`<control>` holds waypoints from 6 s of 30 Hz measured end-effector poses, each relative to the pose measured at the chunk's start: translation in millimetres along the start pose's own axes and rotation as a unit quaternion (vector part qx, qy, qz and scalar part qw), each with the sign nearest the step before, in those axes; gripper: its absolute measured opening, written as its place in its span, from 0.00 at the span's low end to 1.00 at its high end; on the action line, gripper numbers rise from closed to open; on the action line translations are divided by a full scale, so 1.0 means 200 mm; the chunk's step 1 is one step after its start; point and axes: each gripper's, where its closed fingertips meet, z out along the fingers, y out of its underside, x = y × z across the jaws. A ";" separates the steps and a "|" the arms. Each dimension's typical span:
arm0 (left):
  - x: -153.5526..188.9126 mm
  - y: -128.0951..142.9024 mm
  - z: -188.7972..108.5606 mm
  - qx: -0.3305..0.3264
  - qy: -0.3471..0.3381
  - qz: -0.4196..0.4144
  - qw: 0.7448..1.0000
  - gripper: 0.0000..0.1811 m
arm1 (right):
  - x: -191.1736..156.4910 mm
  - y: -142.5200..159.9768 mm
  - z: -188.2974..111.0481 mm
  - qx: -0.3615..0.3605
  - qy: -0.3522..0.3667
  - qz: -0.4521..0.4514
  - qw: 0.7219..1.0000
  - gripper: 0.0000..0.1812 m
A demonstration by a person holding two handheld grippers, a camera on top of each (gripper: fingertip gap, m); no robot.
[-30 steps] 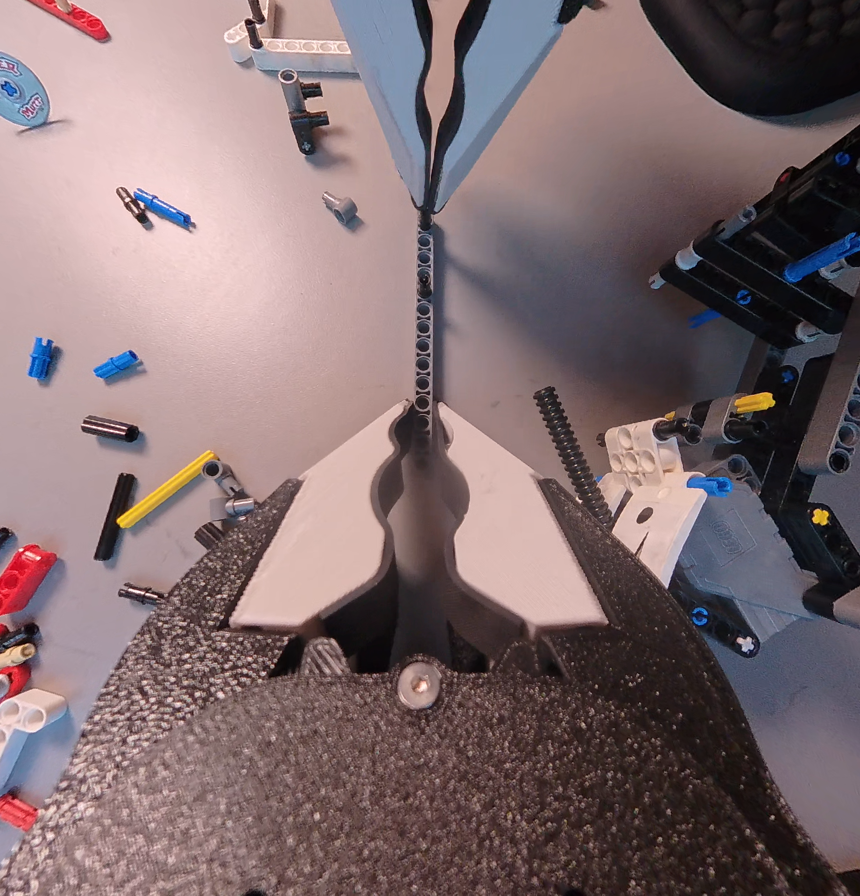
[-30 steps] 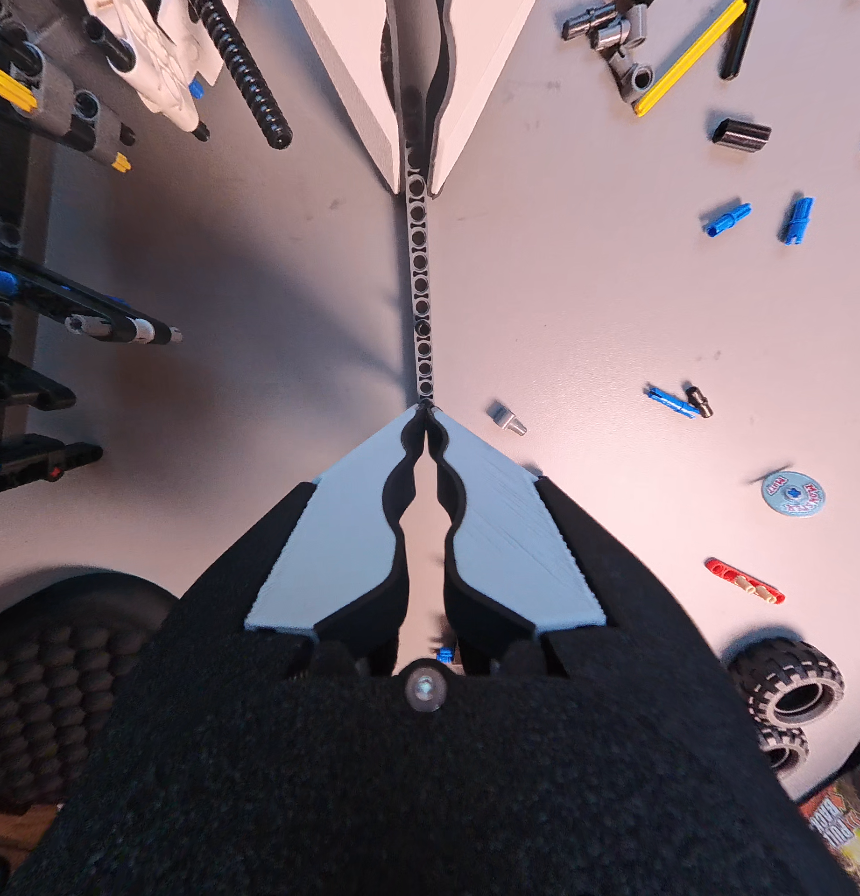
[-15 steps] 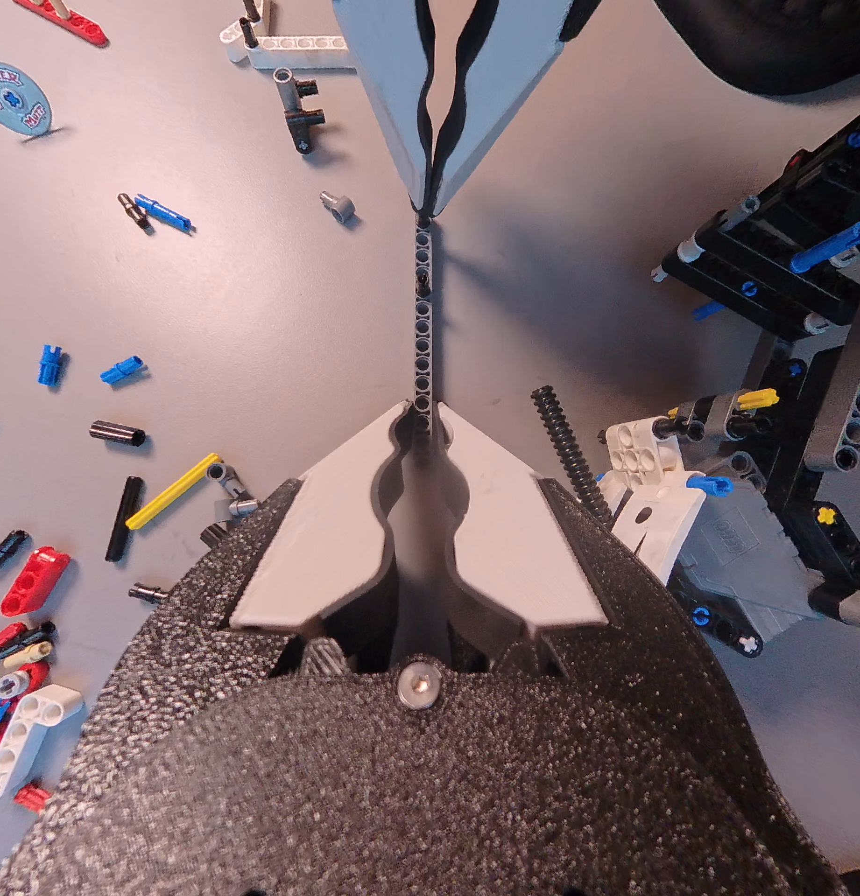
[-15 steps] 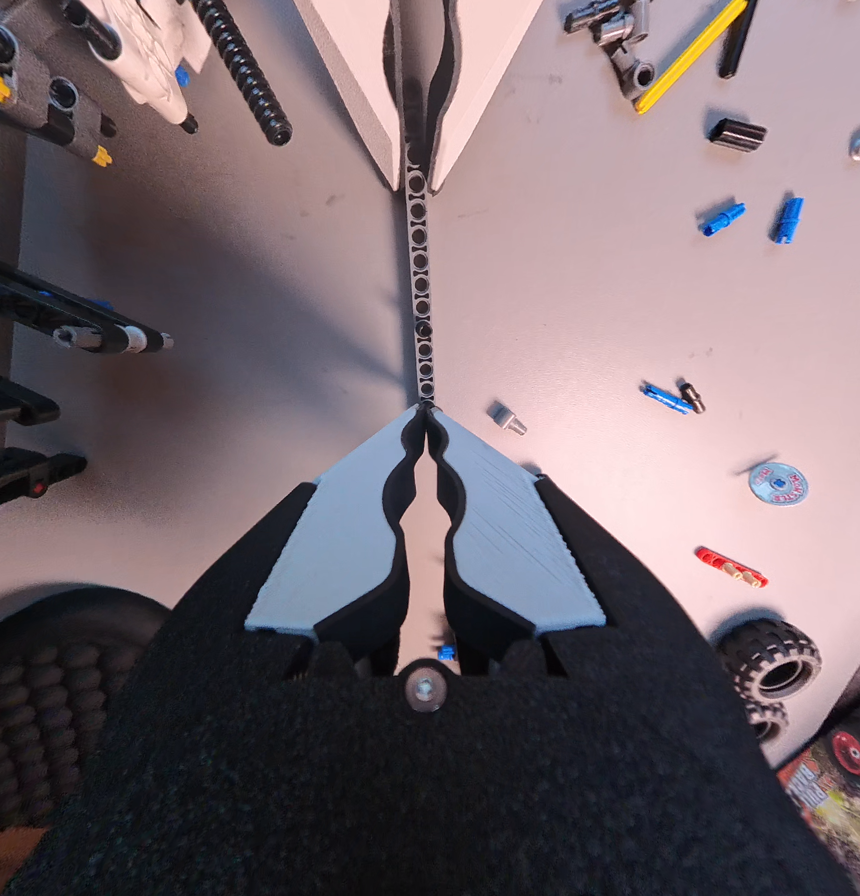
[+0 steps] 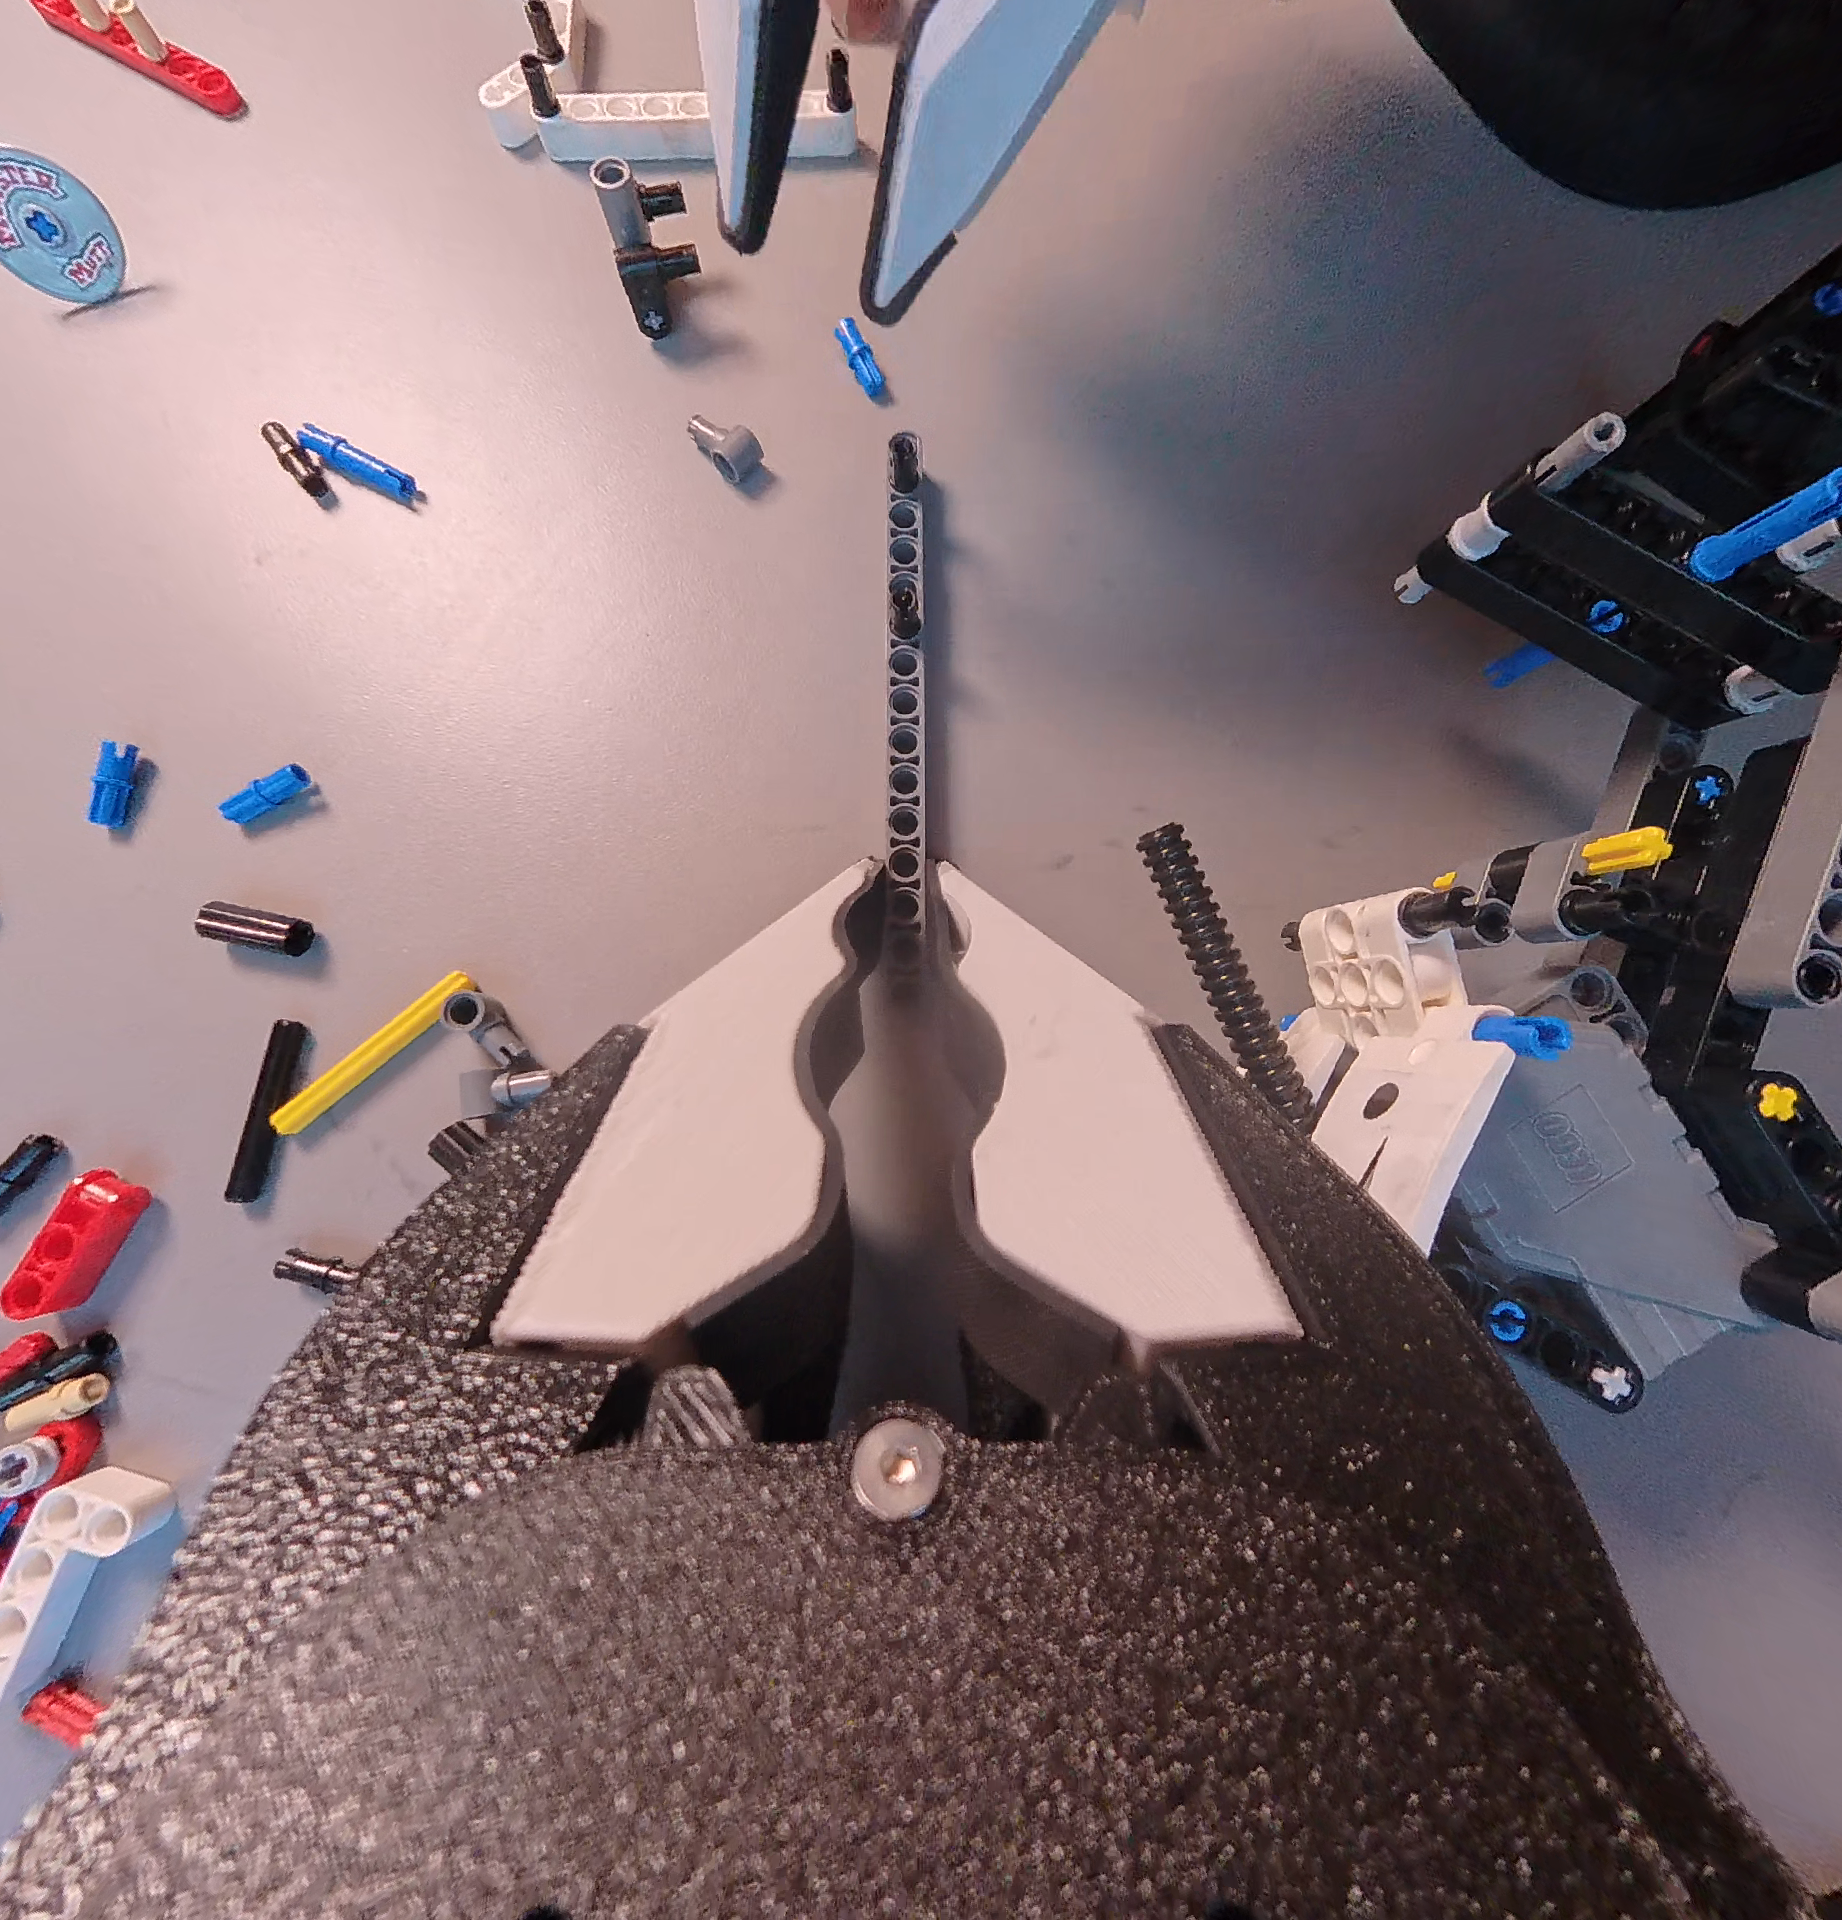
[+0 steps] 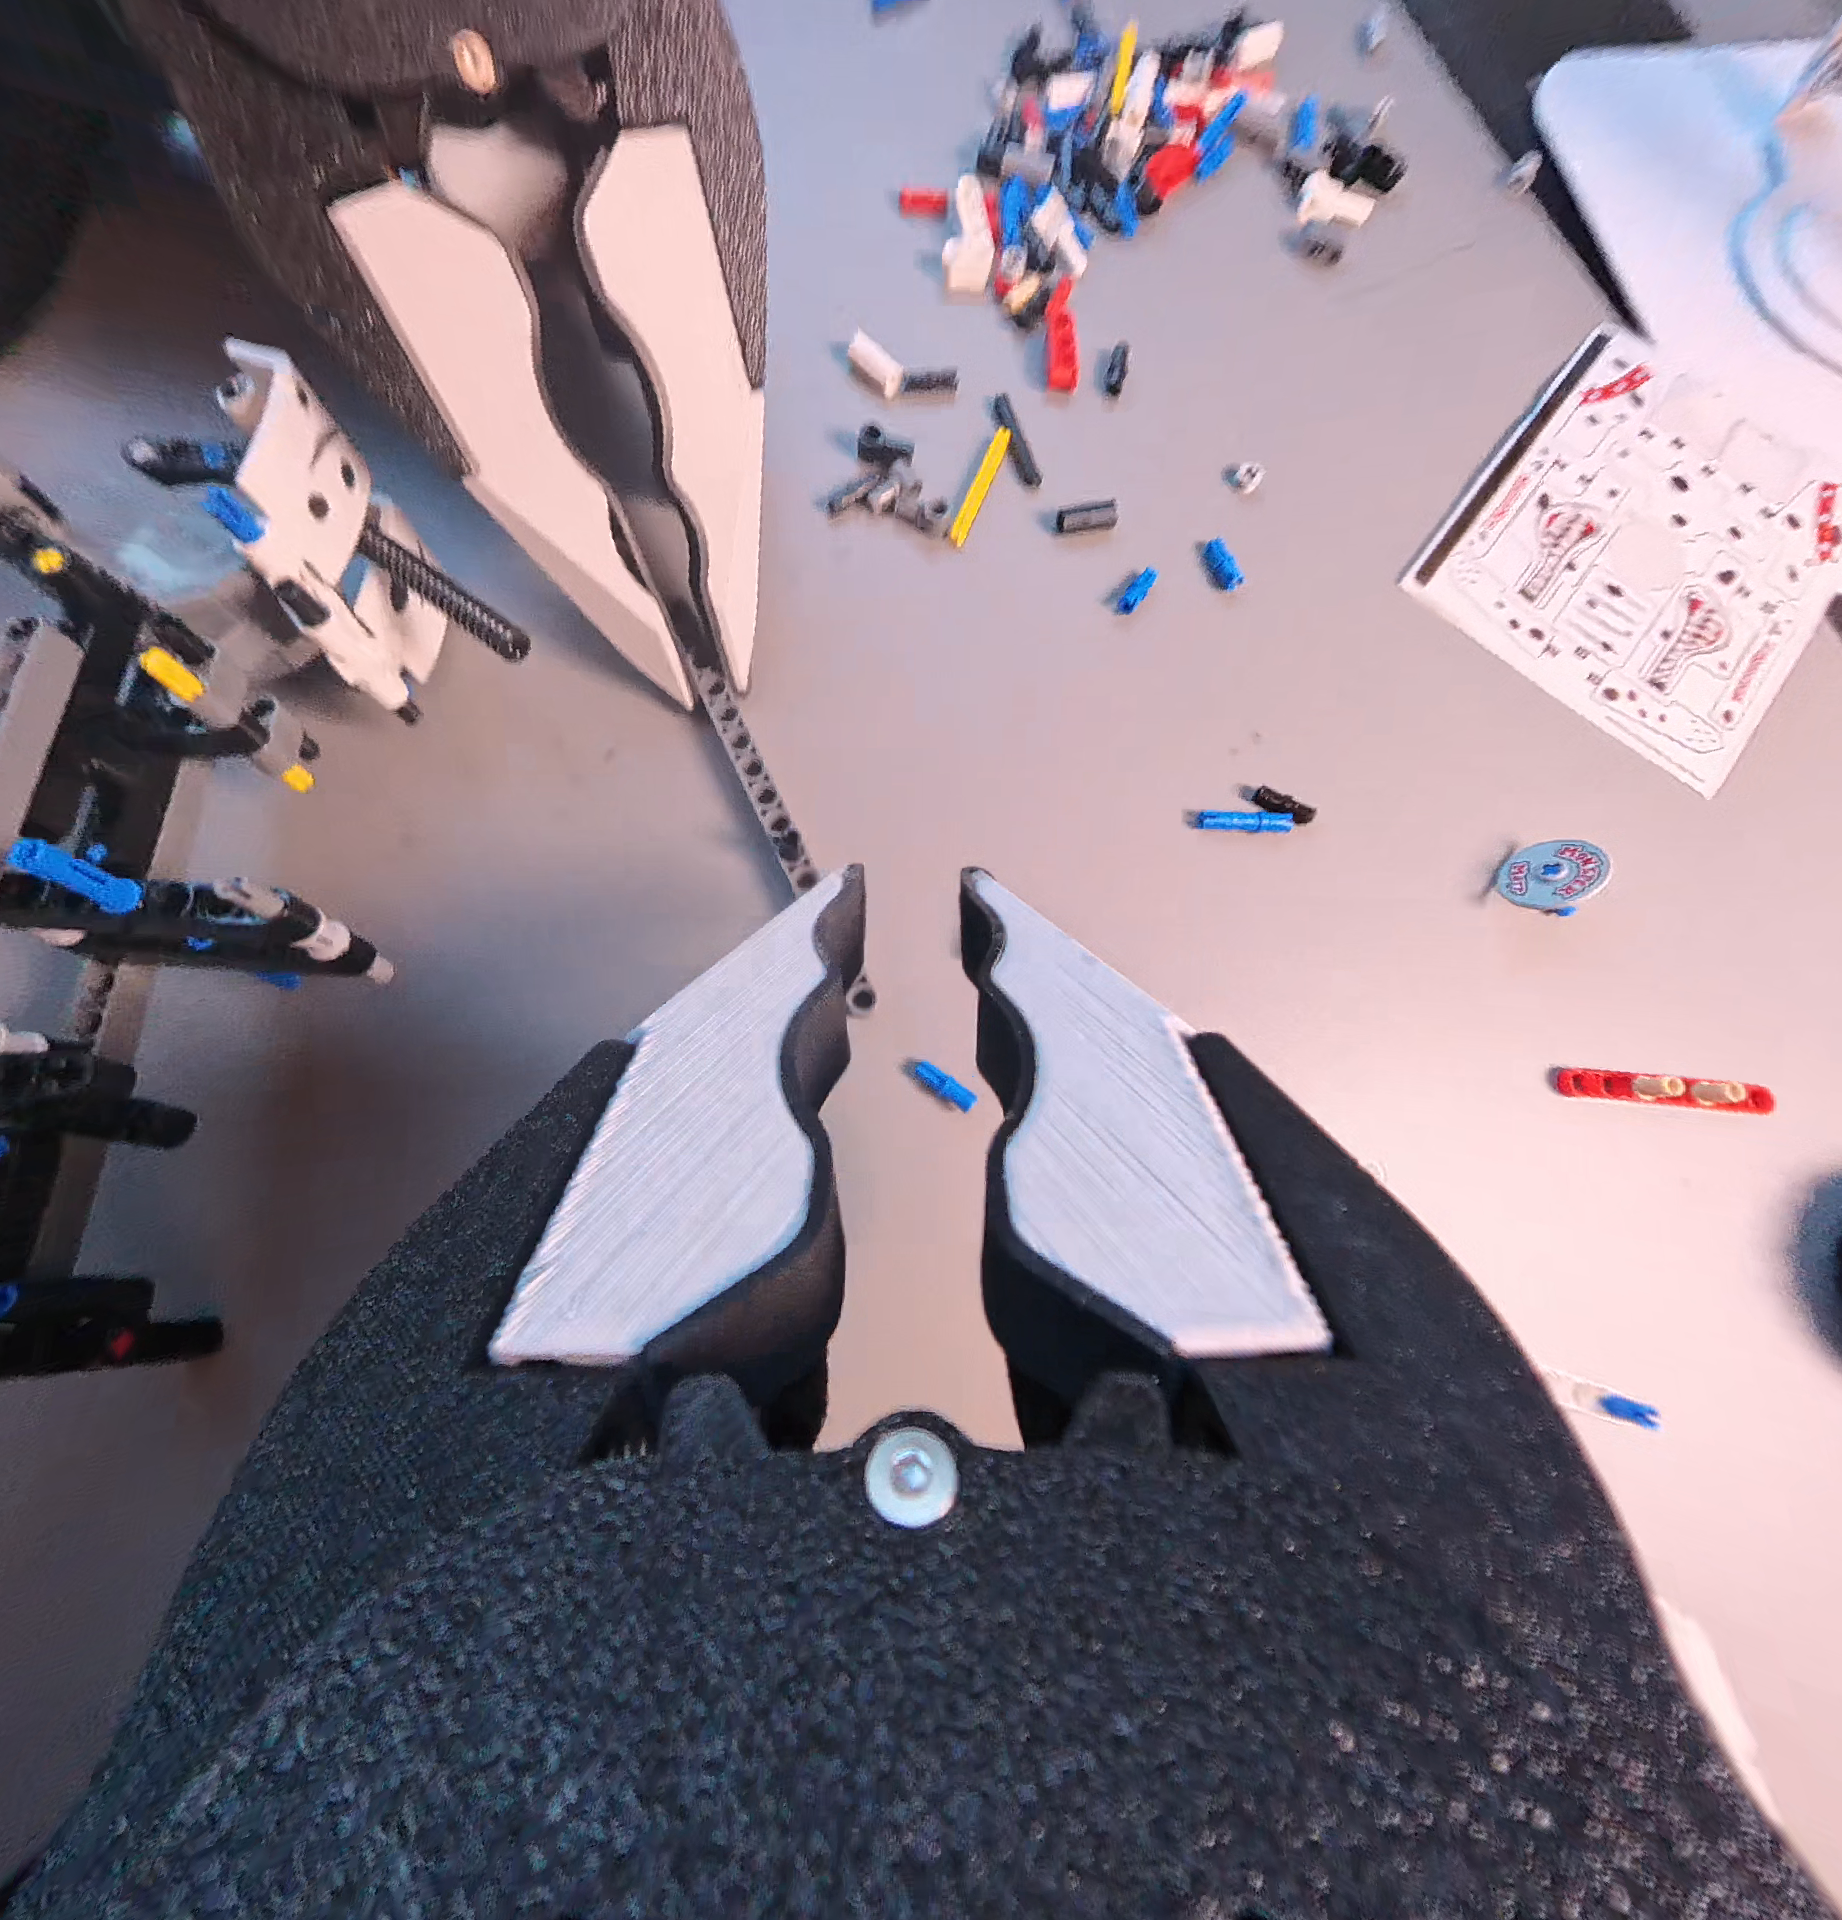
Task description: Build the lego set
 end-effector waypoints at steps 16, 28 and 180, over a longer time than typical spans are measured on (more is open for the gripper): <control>-0.02 0.01 -0.01 0.012 -0.038 -0.033 0.999 0.08 | 0.13 -0.16 -0.09 0.214 0.064 0.051 0.973 0.10; -0.02 0.02 -0.02 0.012 -0.044 -0.043 0.998 0.07 | 1.00 -0.61 -0.37 0.311 0.269 0.026 0.911 0.09; -0.05 -0.13 0.13 0.001 -0.008 -0.049 0.999 0.04 | -0.09 0.09 0.20 -0.153 -0.191 -0.169 0.955 0.02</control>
